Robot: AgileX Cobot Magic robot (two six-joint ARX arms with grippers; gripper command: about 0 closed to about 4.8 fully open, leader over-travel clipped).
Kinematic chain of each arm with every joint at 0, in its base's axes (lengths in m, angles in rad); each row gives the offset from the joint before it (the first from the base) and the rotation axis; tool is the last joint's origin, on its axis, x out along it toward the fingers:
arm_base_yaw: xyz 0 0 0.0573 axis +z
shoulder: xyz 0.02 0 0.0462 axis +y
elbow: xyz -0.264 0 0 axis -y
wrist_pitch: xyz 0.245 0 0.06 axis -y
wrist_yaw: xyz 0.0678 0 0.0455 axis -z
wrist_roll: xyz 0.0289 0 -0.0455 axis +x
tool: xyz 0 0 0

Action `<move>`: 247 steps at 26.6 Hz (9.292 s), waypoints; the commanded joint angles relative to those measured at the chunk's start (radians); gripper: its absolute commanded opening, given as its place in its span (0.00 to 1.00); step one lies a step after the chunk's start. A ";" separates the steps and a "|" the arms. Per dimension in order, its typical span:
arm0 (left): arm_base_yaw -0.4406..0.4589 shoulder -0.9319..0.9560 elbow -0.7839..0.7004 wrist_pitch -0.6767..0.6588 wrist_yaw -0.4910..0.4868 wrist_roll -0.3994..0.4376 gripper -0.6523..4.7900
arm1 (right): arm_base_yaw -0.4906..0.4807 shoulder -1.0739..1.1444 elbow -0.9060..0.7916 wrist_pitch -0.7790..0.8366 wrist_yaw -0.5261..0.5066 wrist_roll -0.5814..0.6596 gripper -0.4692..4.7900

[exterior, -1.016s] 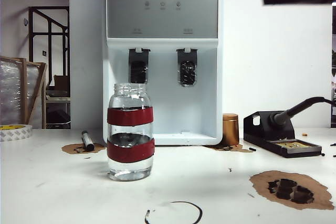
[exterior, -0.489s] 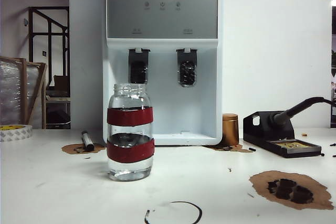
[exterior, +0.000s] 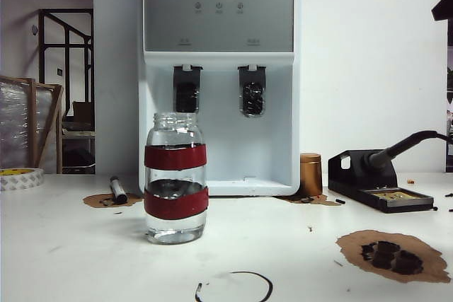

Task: Pick up the water bottle with two loops of red belts, then reach the front water dispenser and gently press the gray-black baffle horizontally to get a little water.

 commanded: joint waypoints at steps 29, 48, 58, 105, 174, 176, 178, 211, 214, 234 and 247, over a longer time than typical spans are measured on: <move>0.003 0.000 -0.035 0.169 -0.079 -0.031 0.11 | 0.000 0.001 -0.001 0.076 0.062 0.006 0.09; 0.003 0.000 -0.035 0.169 -0.076 -0.032 0.11 | 0.000 0.001 -0.001 0.074 0.062 0.006 0.09; 0.003 0.000 -0.035 0.169 -0.076 -0.032 0.11 | 0.000 0.001 -0.001 0.074 0.062 0.006 0.09; 0.003 0.000 -0.035 0.169 -0.076 -0.032 0.11 | -0.105 -0.010 -0.001 0.073 0.064 0.006 0.09; 0.003 0.000 -0.035 0.168 -0.076 -0.032 0.11 | -0.105 -0.010 -0.001 0.073 0.062 0.006 0.09; 0.003 0.000 -0.035 0.168 -0.076 -0.032 0.11 | -0.105 -0.010 -0.001 0.073 0.062 0.006 0.09; 0.003 0.000 -0.035 0.168 -0.076 -0.032 0.11 | -0.105 -0.010 -0.001 0.073 0.062 0.006 0.09; 0.003 0.000 -0.035 0.168 -0.076 -0.032 0.11 | -0.105 -0.010 -0.001 0.073 0.062 0.006 0.09; 0.003 0.000 -0.035 0.168 -0.076 -0.032 0.11 | -0.105 -0.010 -0.001 0.073 0.062 0.006 0.09; 0.003 0.000 -0.035 0.168 -0.076 -0.032 0.11 | -0.105 -0.010 -0.001 0.073 0.062 0.006 0.09; 0.003 0.000 -0.035 0.168 -0.076 -0.032 0.11 | -0.105 -0.010 -0.001 0.073 0.062 0.006 0.09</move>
